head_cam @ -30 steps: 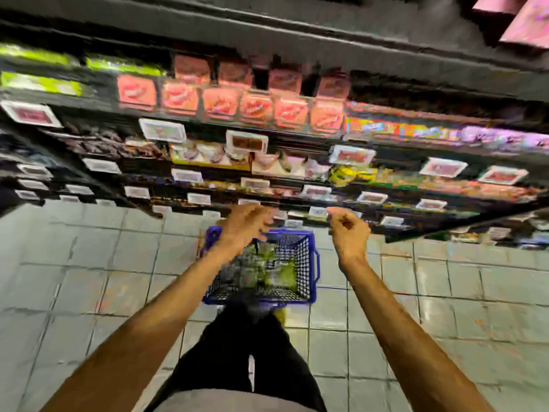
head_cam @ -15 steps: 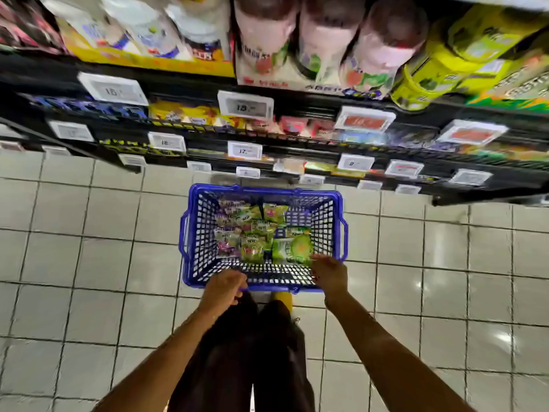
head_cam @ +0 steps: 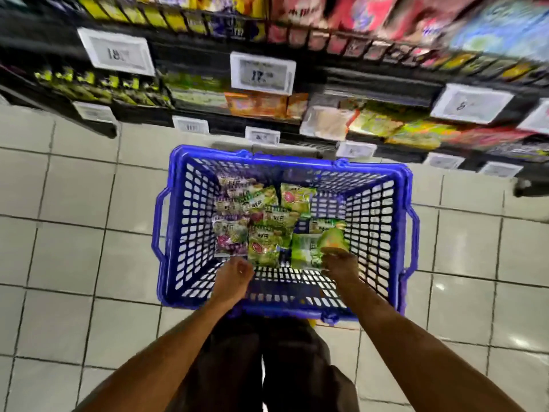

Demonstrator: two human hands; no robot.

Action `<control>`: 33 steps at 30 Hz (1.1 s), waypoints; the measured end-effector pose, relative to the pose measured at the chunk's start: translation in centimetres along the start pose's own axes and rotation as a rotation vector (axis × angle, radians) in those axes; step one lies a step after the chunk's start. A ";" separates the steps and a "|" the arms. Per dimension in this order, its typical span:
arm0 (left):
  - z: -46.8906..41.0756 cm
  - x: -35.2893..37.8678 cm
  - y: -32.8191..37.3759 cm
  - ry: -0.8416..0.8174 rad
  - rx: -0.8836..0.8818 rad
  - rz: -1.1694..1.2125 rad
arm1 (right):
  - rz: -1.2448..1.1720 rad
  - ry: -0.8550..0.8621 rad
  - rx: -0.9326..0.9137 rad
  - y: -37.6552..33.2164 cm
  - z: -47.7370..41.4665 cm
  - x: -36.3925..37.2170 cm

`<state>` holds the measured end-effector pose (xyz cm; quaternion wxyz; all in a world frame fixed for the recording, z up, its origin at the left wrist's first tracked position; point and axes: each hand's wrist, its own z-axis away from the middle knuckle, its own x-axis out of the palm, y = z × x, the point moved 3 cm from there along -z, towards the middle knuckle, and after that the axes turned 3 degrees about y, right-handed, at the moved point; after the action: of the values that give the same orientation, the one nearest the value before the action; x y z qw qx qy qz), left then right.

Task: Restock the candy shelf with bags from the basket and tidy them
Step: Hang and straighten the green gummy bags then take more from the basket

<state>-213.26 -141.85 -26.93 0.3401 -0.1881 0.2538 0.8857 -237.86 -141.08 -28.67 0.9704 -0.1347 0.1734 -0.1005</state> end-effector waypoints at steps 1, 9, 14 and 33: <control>-1.4 0.2 -0.4 0.013 -0.015 -0.010 | -0.020 -0.005 0.000 0.0 -1.3 1.4; -11.8 4.9 -2.5 -0.079 -0.104 0.003 | 0.098 0.109 -0.119 -0.7 -10.2 9.7; -13.2 7.0 -1.3 -0.032 -0.129 0.095 | 0.264 -0.018 -0.144 -1.2 -12.4 11.7; 16.8 -17.8 17.4 0.237 0.307 0.768 | -0.381 -0.208 -0.407 -16.5 24.6 -5.9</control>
<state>-215.64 -152.29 1.16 -0.0217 -0.1275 0.4714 0.8724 -236.75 -149.64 0.22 0.8996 -0.3663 0.0614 -0.2296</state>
